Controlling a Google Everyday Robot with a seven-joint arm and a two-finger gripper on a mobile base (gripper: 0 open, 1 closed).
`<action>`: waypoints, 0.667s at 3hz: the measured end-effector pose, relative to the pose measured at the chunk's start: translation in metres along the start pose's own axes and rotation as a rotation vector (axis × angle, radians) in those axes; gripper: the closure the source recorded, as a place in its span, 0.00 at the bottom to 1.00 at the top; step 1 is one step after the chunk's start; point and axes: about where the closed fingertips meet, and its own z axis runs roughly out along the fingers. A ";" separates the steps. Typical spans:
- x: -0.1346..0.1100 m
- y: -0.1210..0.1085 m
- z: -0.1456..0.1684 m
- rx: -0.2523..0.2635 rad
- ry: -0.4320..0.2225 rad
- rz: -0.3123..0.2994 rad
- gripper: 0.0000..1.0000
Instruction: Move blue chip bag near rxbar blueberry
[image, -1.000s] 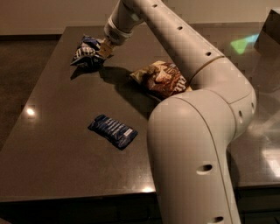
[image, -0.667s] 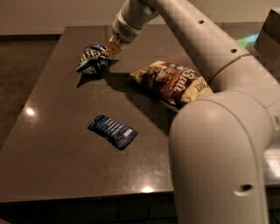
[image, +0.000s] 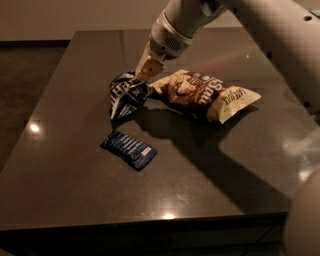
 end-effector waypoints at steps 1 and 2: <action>0.000 0.044 -0.004 -0.065 -0.013 -0.056 1.00; -0.004 0.075 -0.006 -0.110 -0.033 -0.076 0.82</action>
Offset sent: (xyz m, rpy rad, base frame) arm -0.1133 0.0018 -0.0010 0.0378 0.0767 0.1787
